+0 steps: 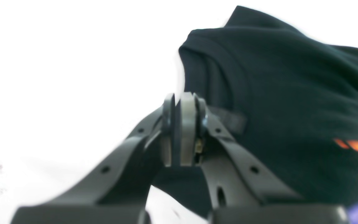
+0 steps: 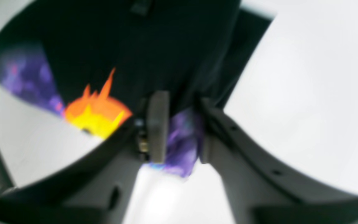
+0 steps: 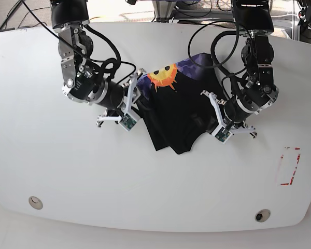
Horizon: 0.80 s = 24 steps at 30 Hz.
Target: Layout the t-shirt on the table in an organized manner, then fold the t-shirt properly
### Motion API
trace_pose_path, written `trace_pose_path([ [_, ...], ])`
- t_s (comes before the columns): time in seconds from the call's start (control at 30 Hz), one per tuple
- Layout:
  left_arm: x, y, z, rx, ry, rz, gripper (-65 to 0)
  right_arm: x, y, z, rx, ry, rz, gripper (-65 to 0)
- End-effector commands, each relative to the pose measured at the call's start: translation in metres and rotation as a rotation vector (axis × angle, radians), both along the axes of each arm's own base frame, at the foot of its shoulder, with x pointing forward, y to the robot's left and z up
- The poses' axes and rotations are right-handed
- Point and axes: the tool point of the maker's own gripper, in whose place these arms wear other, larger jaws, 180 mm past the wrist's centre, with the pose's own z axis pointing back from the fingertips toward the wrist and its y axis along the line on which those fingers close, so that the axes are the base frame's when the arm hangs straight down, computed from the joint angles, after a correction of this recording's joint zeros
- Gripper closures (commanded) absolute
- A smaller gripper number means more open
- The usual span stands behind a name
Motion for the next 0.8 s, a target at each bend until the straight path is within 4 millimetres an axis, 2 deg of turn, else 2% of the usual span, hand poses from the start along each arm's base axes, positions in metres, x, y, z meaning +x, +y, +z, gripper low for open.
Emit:
trace_pose_path([
  [0.0, -0.009, 0.007, 0.001, -0.007, -0.006, 0.016, -1.7, 0.026, 0.006, 0.017, 0.018, -0.049, -0.011, -33.5],
  [0.07, -0.019, 0.022, -0.008, 0.005, 0.022, 0.053, -1.7, 0.041, 0.007, 0.018, 0.021, -0.049, -0.022, -42.3],
  [0.13, -0.028, 0.030, -0.016, 0.010, 0.048, 0.074, -1.7, 0.052, 0.010, 0.014, 0.025, -0.032, -0.029, -46.0],
  [0.3, -0.052, 0.052, -0.036, 0.023, 0.116, 0.134, -1.7, 0.082, 0.016, 0.001, 0.064, 0.022, -0.049, -46.5],
  [0.4, -0.063, 0.071, -0.042, 0.032, 0.140, 0.188, -1.7, 0.096, 0.016, -0.010, 0.094, 0.056, -0.068, -46.5],
  [0.53, -0.072, 0.083, -0.048, 0.040, 0.161, 0.223, -1.7, 0.112, 0.012, -0.022, 0.117, 0.091, -0.097, -46.5],
  [0.77, -0.087, 0.098, -0.055, 0.072, 0.193, 0.237, -1.7, 0.117, 0.010, -0.034, 0.139, 0.122, -0.117, -45.7],
])
